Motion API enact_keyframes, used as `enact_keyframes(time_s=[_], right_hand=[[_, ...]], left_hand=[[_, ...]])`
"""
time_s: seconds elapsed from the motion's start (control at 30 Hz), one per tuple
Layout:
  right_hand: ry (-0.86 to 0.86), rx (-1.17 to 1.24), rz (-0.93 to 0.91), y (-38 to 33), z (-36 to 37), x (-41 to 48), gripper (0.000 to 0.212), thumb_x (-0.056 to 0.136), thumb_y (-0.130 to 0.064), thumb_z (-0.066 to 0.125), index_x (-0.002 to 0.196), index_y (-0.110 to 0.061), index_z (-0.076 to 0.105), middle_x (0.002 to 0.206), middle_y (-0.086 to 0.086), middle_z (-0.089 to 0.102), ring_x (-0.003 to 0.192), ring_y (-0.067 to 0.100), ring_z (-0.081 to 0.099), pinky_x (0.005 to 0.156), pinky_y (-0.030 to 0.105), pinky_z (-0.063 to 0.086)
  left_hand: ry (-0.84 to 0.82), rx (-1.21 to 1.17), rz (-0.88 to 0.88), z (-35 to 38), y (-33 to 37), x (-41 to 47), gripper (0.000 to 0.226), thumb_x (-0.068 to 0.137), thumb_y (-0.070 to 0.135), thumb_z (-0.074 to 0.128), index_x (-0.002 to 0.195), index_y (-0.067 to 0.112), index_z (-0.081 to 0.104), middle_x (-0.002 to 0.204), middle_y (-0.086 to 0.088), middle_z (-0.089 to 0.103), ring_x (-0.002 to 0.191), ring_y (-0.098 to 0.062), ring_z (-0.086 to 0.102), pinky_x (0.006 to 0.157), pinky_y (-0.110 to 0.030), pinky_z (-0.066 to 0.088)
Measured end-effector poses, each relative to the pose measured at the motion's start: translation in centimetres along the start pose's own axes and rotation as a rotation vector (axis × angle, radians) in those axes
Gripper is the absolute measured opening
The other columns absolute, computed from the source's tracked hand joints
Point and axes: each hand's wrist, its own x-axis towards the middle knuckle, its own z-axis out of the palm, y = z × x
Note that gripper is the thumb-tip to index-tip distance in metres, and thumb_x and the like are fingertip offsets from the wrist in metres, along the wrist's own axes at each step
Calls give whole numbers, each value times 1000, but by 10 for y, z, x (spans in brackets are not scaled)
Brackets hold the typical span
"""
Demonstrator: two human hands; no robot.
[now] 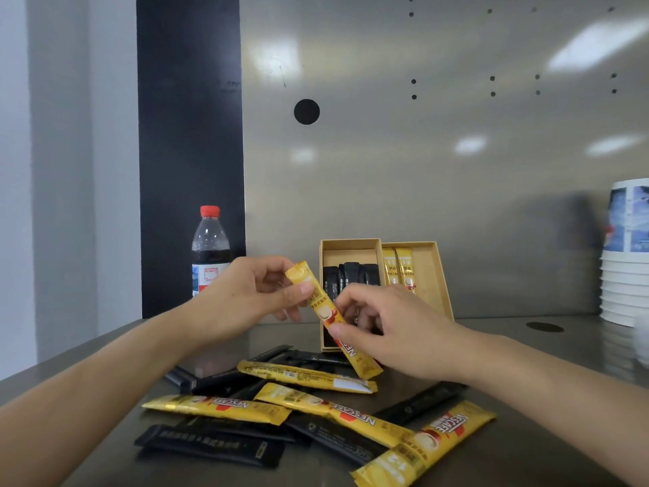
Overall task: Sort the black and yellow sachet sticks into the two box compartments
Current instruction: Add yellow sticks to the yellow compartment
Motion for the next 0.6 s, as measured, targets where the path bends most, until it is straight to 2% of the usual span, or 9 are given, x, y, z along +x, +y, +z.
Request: enact_keyframes(time_s=[0.07, 0.13, 0.17, 0.2, 0.27, 0.37, 0.53, 0.6], right_hand=[[57, 69, 14, -2, -5, 2, 10, 95, -35, 64, 102, -27, 65, 86, -13, 68, 69, 13, 63, 59, 24, 50], [183, 132, 53, 3, -14, 5, 12, 95, -32, 65, 103, -23, 66, 90, -5, 70, 75, 20, 66, 70, 39, 57], [254, 160, 89, 8, -20, 6, 12, 95, -31, 65, 103, -22, 67, 91, -4, 71, 77, 20, 67, 74, 42, 58], [316, 195, 134, 14, -27, 6, 12, 95, -31, 64, 103, -23, 66, 93, -5, 71, 78, 17, 67, 76, 40, 58], [412, 238, 231, 28, -42, 6, 10, 96, -31, 63, 102, -23, 65, 94, -6, 70, 75, 9, 66, 70, 31, 56], [477, 208, 400, 53, -57, 1, 13, 96, -30, 63, 103, -19, 66, 92, -4, 69, 72, 8, 65, 66, 24, 49], [413, 155, 610, 80, -60, -6, 18, 91, -24, 72, 98, -8, 71, 76, 4, 75, 63, 9, 68, 57, 22, 52], [392, 68, 619, 81, -58, -6, 20, 89, -24, 74, 99, -8, 69, 70, 0, 74, 60, 5, 67, 61, 23, 53]], left_hand=[[17, -9, -21, 0, -1, 0, 33, 91, 37, 60, 98, 8, 72, 84, -6, 75, 74, -18, 72, 69, -26, 57], [12, 15, -55, -2, -3, 0, 39, 91, 44, 56, 99, 9, 72, 85, -6, 75, 75, -20, 73, 70, -28, 58], [0, 45, -68, -3, -5, 0, 40, 90, 46, 55, 99, 11, 72, 86, -6, 75, 76, -20, 73, 72, -29, 58], [-16, 76, -78, -3, -6, -1, 39, 90, 46, 55, 98, 12, 71, 86, -6, 75, 76, -19, 73, 73, -30, 58], [-44, 116, -99, -1, -7, -3, 36, 89, 46, 57, 96, 14, 72, 85, -5, 76, 76, -16, 73, 73, -31, 57], [-81, 191, -98, 4, -8, -6, 30, 87, 49, 61, 91, 22, 73, 84, -3, 76, 77, -14, 72, 76, -30, 56], [-102, 306, -92, 11, -7, -7, 17, 90, 46, 64, 90, 31, 72, 82, 8, 75, 80, -7, 71, 86, -33, 57], [-116, 329, -92, 12, -6, -8, 15, 91, 45, 64, 90, 32, 72, 84, 11, 75, 80, -5, 72, 85, -32, 57]])
